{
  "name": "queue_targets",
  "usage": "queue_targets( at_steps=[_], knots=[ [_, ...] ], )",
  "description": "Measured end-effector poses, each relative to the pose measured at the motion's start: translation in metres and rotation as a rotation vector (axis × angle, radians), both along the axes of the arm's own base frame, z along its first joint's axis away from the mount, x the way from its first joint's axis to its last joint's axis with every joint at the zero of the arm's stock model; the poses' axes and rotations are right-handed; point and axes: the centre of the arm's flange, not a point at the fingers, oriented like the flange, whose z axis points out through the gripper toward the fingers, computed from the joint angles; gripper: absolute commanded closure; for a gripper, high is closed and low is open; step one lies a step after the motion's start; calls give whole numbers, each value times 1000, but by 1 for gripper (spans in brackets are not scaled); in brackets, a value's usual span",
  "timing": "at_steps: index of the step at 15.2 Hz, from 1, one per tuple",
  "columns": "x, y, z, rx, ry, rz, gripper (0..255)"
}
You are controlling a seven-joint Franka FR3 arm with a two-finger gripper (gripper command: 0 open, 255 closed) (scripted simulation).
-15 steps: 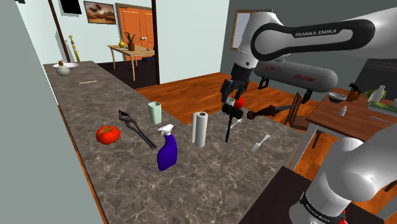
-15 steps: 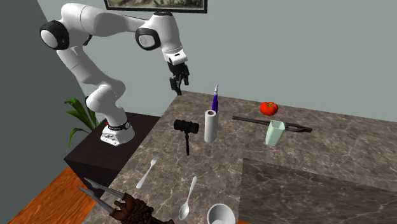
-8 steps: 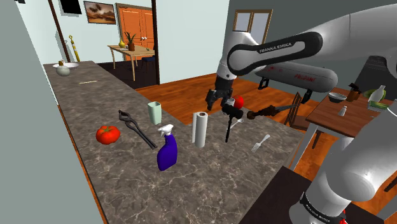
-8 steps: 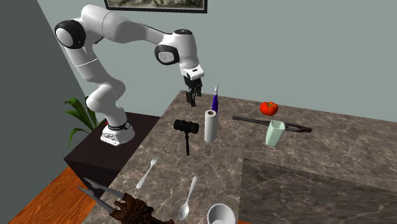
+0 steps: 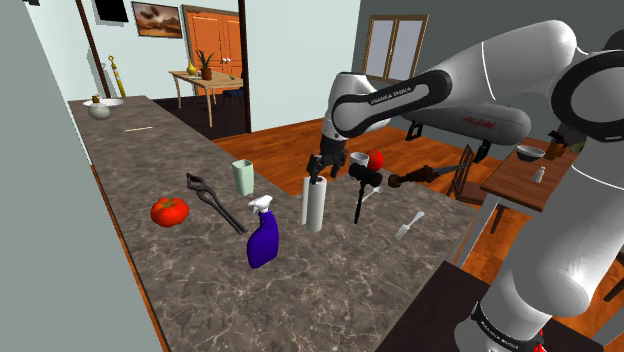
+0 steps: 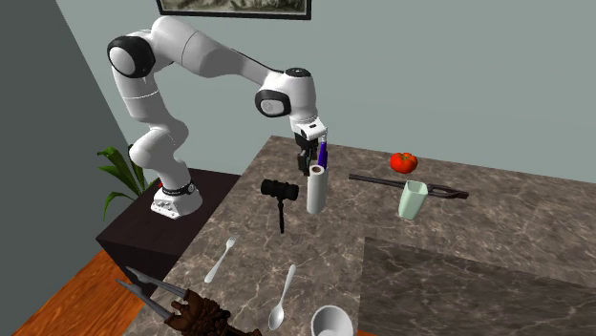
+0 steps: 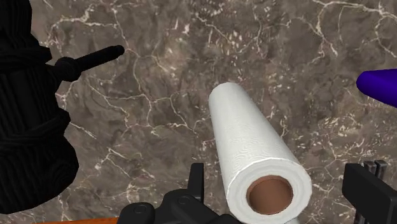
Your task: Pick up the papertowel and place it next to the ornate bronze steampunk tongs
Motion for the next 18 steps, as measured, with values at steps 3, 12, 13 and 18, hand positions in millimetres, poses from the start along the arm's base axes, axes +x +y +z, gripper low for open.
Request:
queue_targets(
  at_steps=[3,12,13,18],
  knots=[
    [3,2,-16,0,0,0,0],
    [5,2,-30,0,0,0,255],
    [5,2,-30,0,-1,0,255],
    [5,2,-30,0,-1,0,255]
  ],
)
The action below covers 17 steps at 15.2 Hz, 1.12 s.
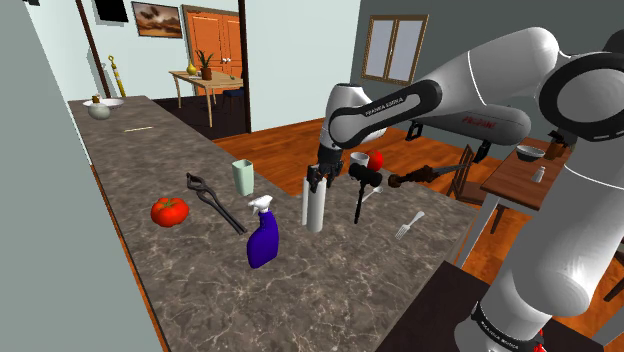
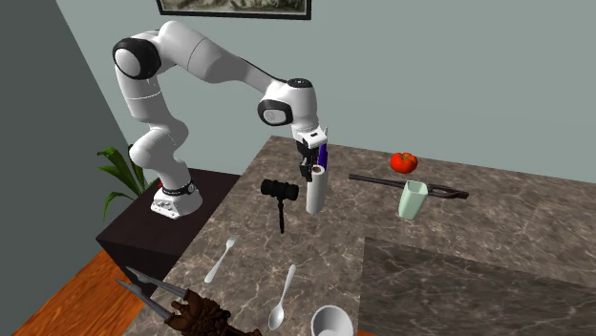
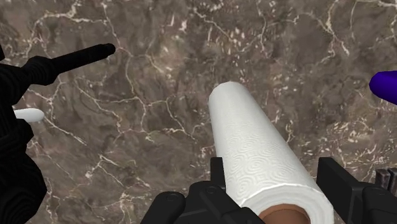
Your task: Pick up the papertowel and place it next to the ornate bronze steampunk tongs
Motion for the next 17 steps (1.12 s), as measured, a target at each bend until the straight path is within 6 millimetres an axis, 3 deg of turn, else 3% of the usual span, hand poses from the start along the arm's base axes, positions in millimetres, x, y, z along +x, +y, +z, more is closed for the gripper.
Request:
queue_targets(
  at_steps=[5,17],
  knots=[
    [0,0,2,0,0,0,255],
    [1,0,61,0,0,0,255]
  ],
)
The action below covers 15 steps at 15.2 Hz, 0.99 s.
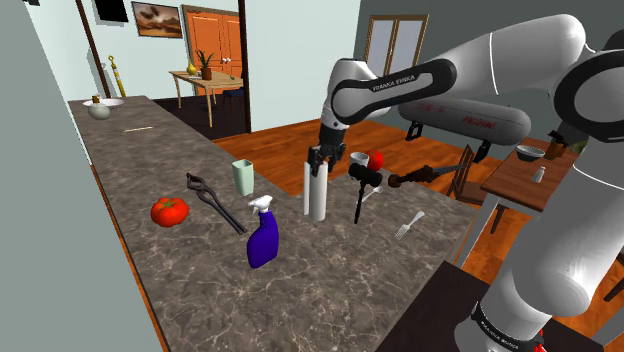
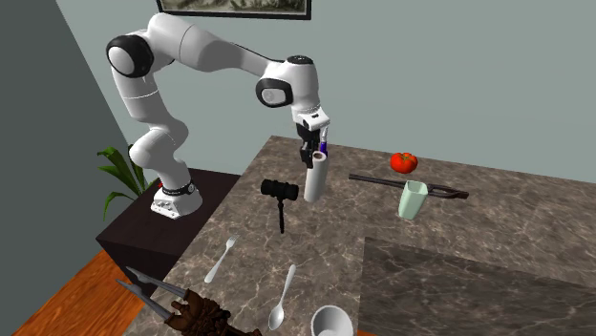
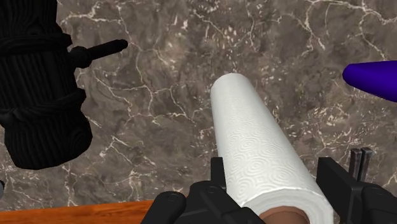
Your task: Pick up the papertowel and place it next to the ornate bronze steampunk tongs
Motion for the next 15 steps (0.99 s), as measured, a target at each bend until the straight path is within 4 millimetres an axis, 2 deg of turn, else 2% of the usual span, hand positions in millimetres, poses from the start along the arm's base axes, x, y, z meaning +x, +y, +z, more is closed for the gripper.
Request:
queue_targets(
  at_steps=[15],
  knots=[
    [0,0,82,0,0,0,255]
  ],
)
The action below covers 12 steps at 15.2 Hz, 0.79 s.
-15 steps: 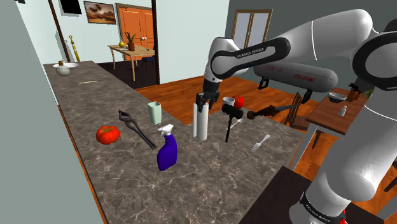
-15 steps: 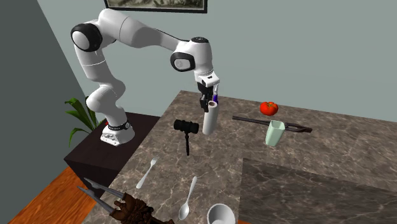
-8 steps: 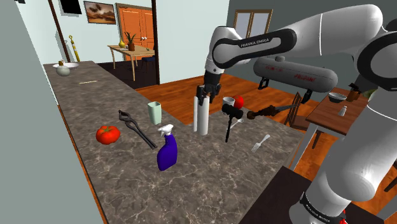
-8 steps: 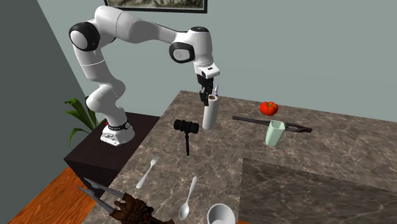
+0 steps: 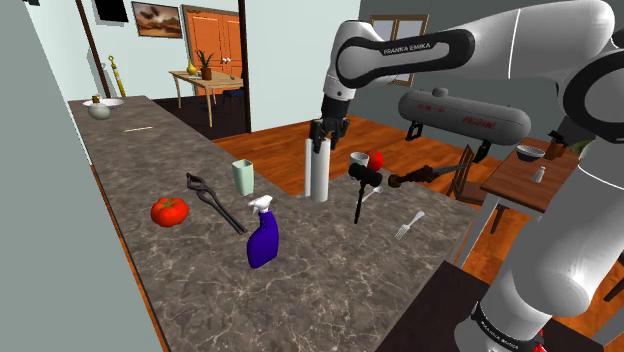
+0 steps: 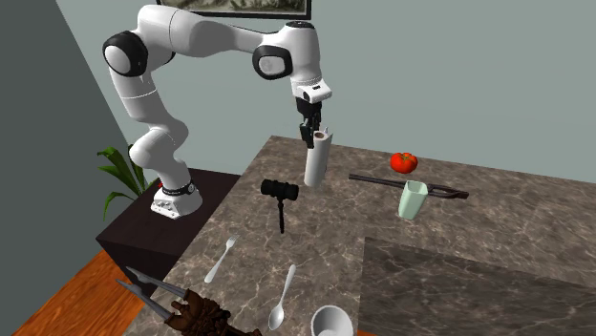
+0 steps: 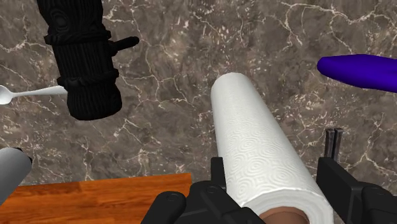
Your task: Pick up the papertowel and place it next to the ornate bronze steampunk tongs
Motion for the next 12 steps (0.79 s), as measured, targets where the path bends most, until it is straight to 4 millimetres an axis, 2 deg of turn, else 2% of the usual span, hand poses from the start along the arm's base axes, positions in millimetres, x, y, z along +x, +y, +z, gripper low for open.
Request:
queue_targets(
  at_steps=[12],
  knots=[
    [0,-1,61,0,0,0,255]
  ],
)
